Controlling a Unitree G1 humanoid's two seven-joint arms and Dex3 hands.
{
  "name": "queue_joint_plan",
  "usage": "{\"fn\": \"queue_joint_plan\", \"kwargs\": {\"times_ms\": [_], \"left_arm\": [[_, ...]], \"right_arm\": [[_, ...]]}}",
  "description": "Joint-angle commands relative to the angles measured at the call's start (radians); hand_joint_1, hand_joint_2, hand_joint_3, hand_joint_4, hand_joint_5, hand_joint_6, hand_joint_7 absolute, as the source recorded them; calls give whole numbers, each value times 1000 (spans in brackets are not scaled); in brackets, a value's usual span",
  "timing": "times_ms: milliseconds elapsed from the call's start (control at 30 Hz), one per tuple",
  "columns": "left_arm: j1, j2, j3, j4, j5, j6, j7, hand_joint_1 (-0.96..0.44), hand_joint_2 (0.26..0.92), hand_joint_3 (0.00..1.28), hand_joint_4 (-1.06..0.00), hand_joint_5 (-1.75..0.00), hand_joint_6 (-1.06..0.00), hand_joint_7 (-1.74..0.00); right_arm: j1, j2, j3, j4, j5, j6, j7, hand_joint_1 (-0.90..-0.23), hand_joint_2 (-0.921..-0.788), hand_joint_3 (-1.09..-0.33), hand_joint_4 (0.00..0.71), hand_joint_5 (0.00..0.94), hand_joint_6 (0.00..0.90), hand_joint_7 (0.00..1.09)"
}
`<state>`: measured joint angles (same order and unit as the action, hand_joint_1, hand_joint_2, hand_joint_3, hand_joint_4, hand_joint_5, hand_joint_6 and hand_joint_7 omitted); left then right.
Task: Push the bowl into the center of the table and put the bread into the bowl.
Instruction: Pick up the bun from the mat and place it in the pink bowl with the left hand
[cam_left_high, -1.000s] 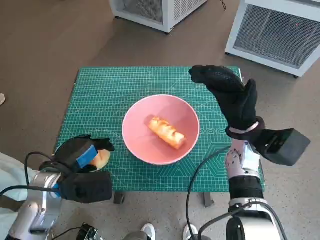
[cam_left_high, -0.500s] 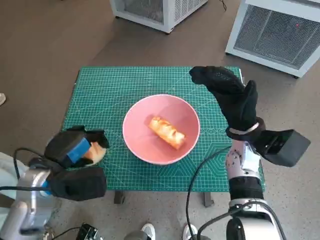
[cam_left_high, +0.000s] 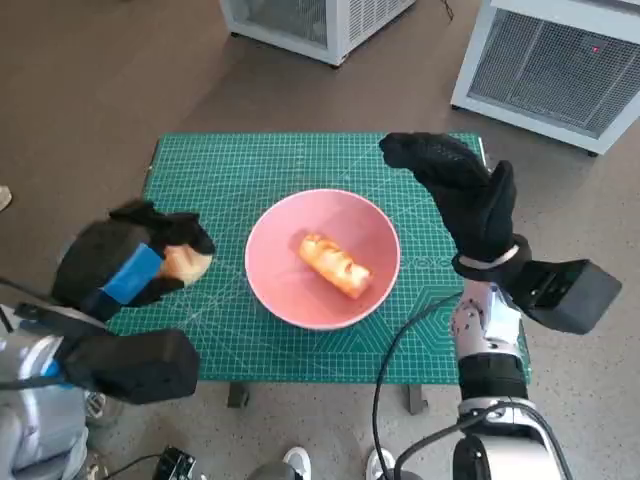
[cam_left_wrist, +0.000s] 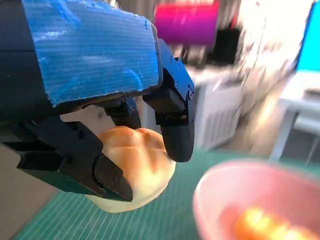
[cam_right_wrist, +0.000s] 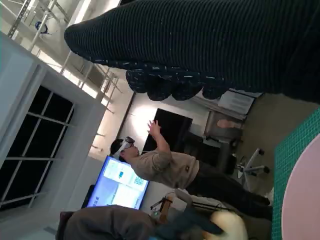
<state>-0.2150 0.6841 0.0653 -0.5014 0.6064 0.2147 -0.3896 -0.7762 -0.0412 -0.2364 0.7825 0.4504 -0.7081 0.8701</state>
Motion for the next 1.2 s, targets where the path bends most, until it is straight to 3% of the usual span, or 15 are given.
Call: {"fn": "queue_joint_plan", "kwargs": {"times_ms": [33,467,767,1000,1133,1200], "left_arm": [[-54,-32,-6,-69,0,12,3,3,914,23,-759,-1053,-682,-1149],[-211,-134,-156,-57,31,-48,9,2,913,16,-771,-1064,-694,-1110],[-331,-162,-221,96,-3,-145,5,2,918,15,-760,-1085,-680,-1116],[-361,-203,-268,207,-8,-154,-5,2,918,15,-762,-1106,-681,-1093],[-357,-224,-278,236,-38,-110,-50,2,920,43,-750,-1154,-629,-1107],[-353,-226,-279,237,-59,-75,-92,2,921,112,-687,-1219,-533,-1202]], "right_arm": [[27,-7,-1,-1,6,15,5,-676,-921,-753,173,6,-1,595],[38,-6,1,-11,5,12,-2,-676,-921,-756,172,5,-1,597],[49,-7,2,-24,6,14,-4,-677,-921,-754,173,5,-1,598],[61,-7,4,-44,4,15,-10,-677,-921,-753,173,5,-1,596],[68,-8,5,-57,6,18,-13,-683,-921,-753,170,3,-1,586],[70,-10,4,-59,6,20,-15,-686,-921,-752,170,3,-1,583]]}}
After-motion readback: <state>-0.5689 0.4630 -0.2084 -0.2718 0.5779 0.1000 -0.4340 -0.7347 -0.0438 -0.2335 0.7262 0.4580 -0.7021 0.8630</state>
